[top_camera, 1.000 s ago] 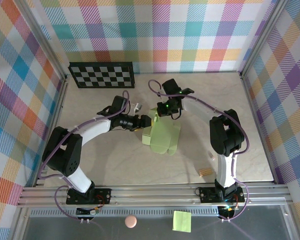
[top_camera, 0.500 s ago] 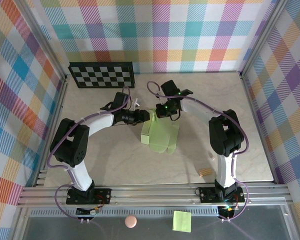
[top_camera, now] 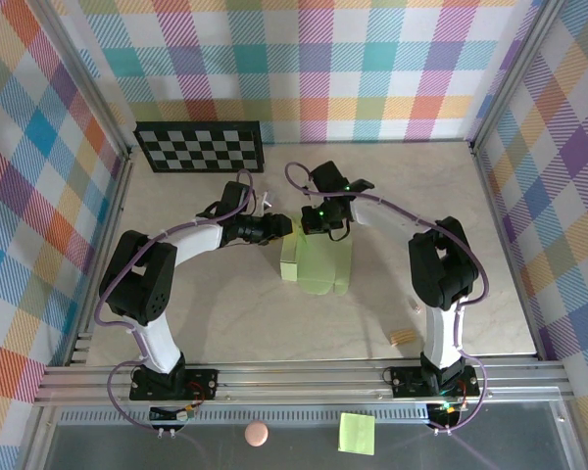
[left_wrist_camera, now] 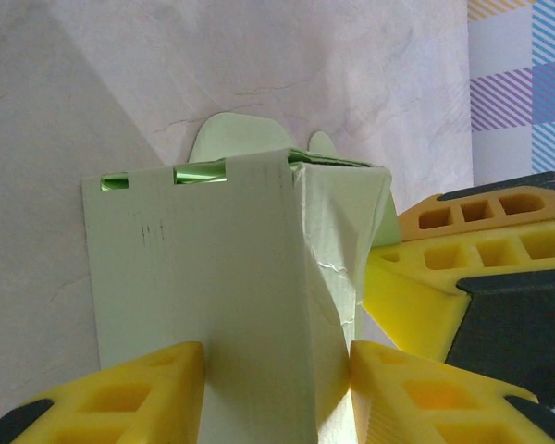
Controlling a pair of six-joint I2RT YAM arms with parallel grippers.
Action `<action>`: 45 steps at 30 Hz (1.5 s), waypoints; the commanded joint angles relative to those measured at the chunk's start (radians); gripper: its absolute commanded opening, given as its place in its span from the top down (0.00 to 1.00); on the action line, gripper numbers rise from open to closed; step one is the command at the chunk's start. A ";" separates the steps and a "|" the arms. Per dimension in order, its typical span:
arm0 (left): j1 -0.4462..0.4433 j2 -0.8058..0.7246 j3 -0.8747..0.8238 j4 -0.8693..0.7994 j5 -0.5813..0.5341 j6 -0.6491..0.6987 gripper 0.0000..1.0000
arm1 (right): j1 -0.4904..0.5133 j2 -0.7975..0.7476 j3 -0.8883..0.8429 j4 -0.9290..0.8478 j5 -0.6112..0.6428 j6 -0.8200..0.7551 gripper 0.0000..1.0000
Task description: Fold the paper box
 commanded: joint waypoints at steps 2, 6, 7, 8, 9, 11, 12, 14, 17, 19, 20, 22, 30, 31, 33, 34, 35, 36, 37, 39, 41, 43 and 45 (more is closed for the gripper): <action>0.003 0.023 -0.029 0.058 0.014 -0.031 0.57 | 0.030 -0.050 -0.049 0.037 -0.024 0.083 1.00; 0.002 0.025 -0.037 0.072 0.019 -0.043 0.57 | 0.030 -0.042 -0.053 0.046 -0.033 0.117 1.00; 0.002 0.027 -0.037 0.076 0.021 -0.045 0.57 | 0.030 -0.041 -0.039 0.043 -0.045 0.122 1.00; 0.002 0.030 -0.037 0.079 0.022 -0.048 0.57 | 0.031 -0.043 -0.028 0.043 -0.057 0.130 1.00; 0.002 0.033 -0.035 0.080 0.023 -0.048 0.58 | 0.030 -0.047 -0.023 0.047 -0.064 0.140 1.00; 0.002 0.037 -0.036 0.083 0.027 -0.053 0.58 | 0.031 -0.054 -0.021 0.057 -0.079 0.166 1.00; 0.002 0.037 -0.037 0.087 0.027 -0.055 0.58 | 0.031 -0.057 -0.023 0.060 -0.082 0.179 1.00; 0.002 0.035 -0.040 0.091 0.027 -0.057 0.59 | 0.032 -0.062 -0.031 0.066 -0.081 0.194 1.00; 0.002 0.035 -0.041 0.091 0.027 -0.055 0.59 | 0.032 -0.065 -0.053 0.079 -0.076 0.207 1.00; 0.002 0.036 -0.041 0.092 0.027 -0.056 0.60 | 0.031 -0.065 -0.080 0.088 -0.064 0.211 1.00; 0.002 0.035 -0.038 0.092 0.029 -0.057 0.60 | 0.031 -0.065 -0.095 0.091 -0.056 0.213 1.00; 0.002 0.032 -0.034 0.091 0.030 -0.058 0.60 | 0.032 -0.065 -0.138 0.100 -0.030 0.212 1.00; 0.005 -0.017 -0.009 0.083 -0.006 -0.068 0.52 | 0.031 -0.059 -0.204 0.093 0.028 0.198 1.00; 0.007 -0.023 -0.006 0.080 -0.015 -0.069 0.51 | 0.031 -0.060 -0.203 0.093 0.029 0.197 1.00; 0.010 -0.029 0.004 0.074 -0.028 -0.069 0.49 | 0.030 -0.063 -0.202 0.091 0.029 0.195 1.00; 0.010 -0.027 0.011 0.072 -0.032 -0.066 0.49 | 0.031 -0.063 -0.202 0.091 0.028 0.194 1.00; 0.011 -0.023 0.022 0.070 -0.033 -0.066 0.48 | 0.030 -0.065 -0.202 0.090 0.028 0.193 1.00; 0.012 -0.016 0.033 0.065 -0.035 -0.067 0.48 | 0.030 -0.064 -0.202 0.090 0.027 0.192 1.00; 0.012 -0.006 0.045 0.063 -0.034 -0.067 0.48 | 0.030 -0.066 -0.201 0.089 0.027 0.190 1.00; 0.012 0.011 0.067 0.066 -0.029 -0.071 0.47 | 0.030 -0.067 -0.201 0.089 0.025 0.191 1.00; 0.012 0.024 0.086 0.075 -0.025 -0.079 0.46 | 0.030 -0.069 -0.199 0.088 0.024 0.190 1.00; 0.012 0.037 0.109 0.073 -0.027 -0.080 0.46 | 0.030 -0.071 -0.199 0.088 0.023 0.191 1.00; 0.012 0.053 0.130 0.067 -0.032 -0.077 0.46 | 0.030 -0.071 -0.199 0.086 0.024 0.191 1.00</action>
